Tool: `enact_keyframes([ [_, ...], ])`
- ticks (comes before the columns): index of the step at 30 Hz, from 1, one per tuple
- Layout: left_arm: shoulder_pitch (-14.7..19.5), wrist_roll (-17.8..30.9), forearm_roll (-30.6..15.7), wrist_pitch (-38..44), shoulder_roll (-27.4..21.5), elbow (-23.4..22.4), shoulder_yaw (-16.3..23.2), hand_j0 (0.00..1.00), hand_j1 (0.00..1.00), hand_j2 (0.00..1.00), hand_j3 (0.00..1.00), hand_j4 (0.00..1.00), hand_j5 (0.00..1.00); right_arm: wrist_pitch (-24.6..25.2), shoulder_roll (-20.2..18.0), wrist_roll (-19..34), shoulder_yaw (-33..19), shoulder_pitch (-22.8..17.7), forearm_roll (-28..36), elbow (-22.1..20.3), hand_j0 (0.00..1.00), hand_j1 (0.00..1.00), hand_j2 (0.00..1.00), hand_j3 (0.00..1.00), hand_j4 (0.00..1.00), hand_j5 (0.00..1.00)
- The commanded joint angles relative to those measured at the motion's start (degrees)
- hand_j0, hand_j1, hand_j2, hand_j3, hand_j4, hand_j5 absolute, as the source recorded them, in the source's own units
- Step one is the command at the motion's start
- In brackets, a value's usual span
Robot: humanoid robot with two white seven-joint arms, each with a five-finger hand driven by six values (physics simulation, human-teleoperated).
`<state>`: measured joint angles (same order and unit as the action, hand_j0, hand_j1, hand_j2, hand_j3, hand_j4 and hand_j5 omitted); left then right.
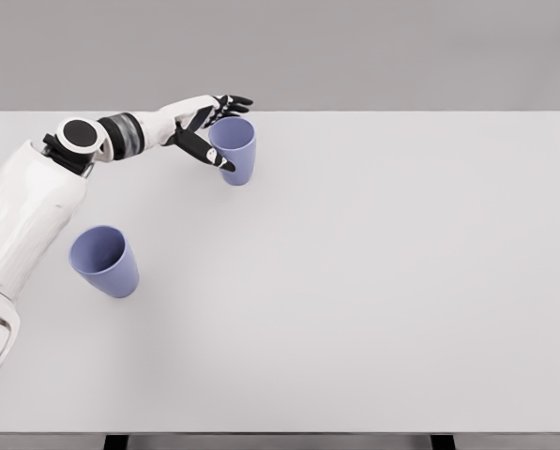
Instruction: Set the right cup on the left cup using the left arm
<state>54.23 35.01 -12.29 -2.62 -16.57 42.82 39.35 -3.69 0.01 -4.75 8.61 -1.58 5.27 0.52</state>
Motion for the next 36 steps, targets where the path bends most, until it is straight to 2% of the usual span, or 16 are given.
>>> enact_keyframes([
  [1,0.0,-0.01,-0.28,-0.02,0.14,-0.19,-0.06,1.0,1.0,1.0,1.0,1.0,1.0,0.0,-0.01,0.0,0.0,0.0,0.01,0.01,1.0,1.0,1.0,1.0,1.0,1.0],
  [5,0.0,-0.01,-0.37,0.07,0.14,-0.37,-0.06,0.98,0.98,0.98,0.98,0.98,0.98,0.0,-0.01,0.0,0.0,-0.09,0.01,0.01,1.0,1.0,1.0,1.0,1.0,1.0],
  [10,-0.18,-0.01,-0.37,0.07,0.14,-0.37,-0.06,0.75,0.75,0.75,0.75,0.75,0.75,0.0,-0.01,0.0,0.0,-0.09,0.01,0.01,1.0,1.0,1.0,1.0,1.0,1.0],
  [15,-0.35,-0.01,-0.37,0.07,0.22,-0.28,-0.15,0.69,0.69,0.69,0.69,0.69,0.69,0.0,-0.01,0.0,0.0,0.0,0.01,0.01,1.0,1.0,1.0,1.0,1.0,1.0],
  [24,-0.44,-0.01,-1.07,0.16,0.05,0.86,-0.32,0.68,0.68,0.68,0.68,0.68,0.68,0.0,-0.01,0.0,0.0,-0.09,0.01,0.01,1.0,1.0,1.0,1.0,1.0,1.0],
  [28,-0.7,-0.01,-1.16,3.05,-0.83,6.05,-0.41,0.68,0.68,0.68,0.68,0.68,0.68,0.0,-0.01,0.0,0.0,0.0,0.01,0.01,1.0,1.0,1.0,1.0,1.0,1.0],
  [30,-0.88,-0.01,-1.25,3.06,-1.44,6.84,-0.41,0.68,0.68,0.68,0.68,0.68,0.68,0.0,-0.01,0.0,0.0,-0.09,0.01,0.01,1.0,1.0,1.0,1.0,1.0,1.0],
  [32,-1.05,-0.01,-3.27,3.14,-2.41,8.24,-0.32,0.68,0.68,0.68,0.68,0.68,0.68,0.0,-0.01,0.0,0.0,-0.09,0.01,0.01,1.0,1.0,1.0,1.0,1.0,1.0],
  [36,-2.28,-0.01,-5.11,5.87,-6.27,14.13,-0.32,0.68,0.68,0.68,0.68,0.68,0.68,0.0,-0.01,0.0,0.0,0.0,0.01,0.01,1.0,1.0,1.0,1.0,1.0,1.0],
])
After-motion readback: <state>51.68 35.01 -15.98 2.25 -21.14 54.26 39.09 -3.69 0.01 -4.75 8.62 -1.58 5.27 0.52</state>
